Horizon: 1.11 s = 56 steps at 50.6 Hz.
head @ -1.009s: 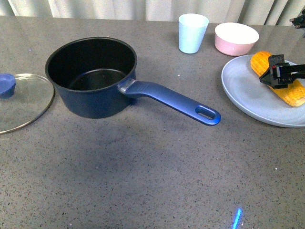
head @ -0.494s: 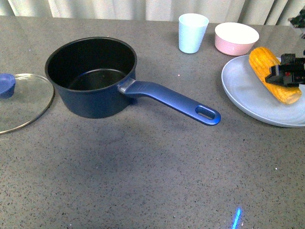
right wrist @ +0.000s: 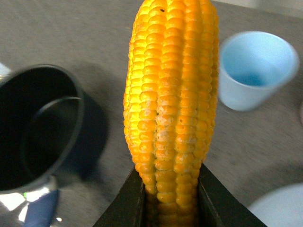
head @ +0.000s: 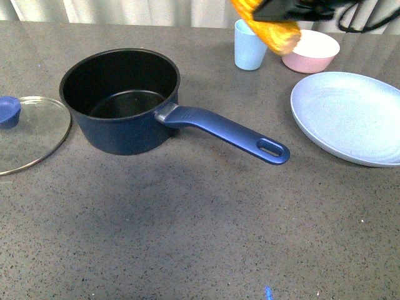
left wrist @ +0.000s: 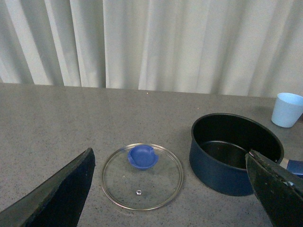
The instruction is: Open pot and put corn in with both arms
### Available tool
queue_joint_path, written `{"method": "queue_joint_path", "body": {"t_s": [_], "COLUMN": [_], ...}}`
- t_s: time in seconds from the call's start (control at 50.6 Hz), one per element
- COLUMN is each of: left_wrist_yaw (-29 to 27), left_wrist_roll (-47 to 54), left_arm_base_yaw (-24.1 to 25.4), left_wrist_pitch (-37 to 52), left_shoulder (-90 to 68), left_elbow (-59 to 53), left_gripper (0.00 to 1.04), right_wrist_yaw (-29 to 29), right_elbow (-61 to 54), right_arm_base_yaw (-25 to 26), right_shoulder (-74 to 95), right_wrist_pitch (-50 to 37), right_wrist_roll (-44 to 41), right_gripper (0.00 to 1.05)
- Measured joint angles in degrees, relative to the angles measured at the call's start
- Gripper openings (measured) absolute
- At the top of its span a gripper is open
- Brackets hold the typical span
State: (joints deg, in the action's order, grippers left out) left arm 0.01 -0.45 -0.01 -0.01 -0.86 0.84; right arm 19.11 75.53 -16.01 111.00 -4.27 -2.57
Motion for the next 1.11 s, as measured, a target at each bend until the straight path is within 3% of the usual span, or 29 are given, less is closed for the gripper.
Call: {"method": "queue_joint_path", "body": {"t_s": [0.158, 0.376, 0.613, 0.949, 0.989, 1.108], "left_wrist_yaw": [0.0, 0.0, 0.0, 0.0, 0.0, 0.0], "left_wrist_roll": [0.0, 0.0, 0.0, 0.0, 0.0, 0.0], "left_arm_base_yaw": [0.0, 0.0, 0.0, 0.0, 0.0, 0.0], "left_wrist_pitch": [0.0, 0.0, 0.0, 0.0, 0.0, 0.0], "left_shoulder": [0.0, 0.0, 0.0, 0.0, 0.0, 0.0], "left_elbow": [0.0, 0.0, 0.0, 0.0, 0.0, 0.0], "left_gripper": [0.96, 0.96, 0.96, 0.96, 0.96, 0.96], "right_wrist_yaw": [-0.5, -2.1, -3.6, -5.0, -5.0, -5.2], "right_elbow": [9.0, 18.6, 24.5, 27.4, 27.4, 26.4], "right_arm_base_yaw": [-9.1, -16.2, -19.6, -20.0, -20.0, -20.0], "right_shoulder": [5.4, 14.1, 19.8, 22.8, 22.8, 22.8], "right_wrist_pitch": [2.6, 6.6, 9.6, 11.6, 11.5, 10.5], "right_wrist_roll": [1.8, 2.9, 3.2, 2.9, 2.9, 2.8], "right_gripper": [0.15, 0.15, 0.14, 0.14, 0.17, 0.43]}}
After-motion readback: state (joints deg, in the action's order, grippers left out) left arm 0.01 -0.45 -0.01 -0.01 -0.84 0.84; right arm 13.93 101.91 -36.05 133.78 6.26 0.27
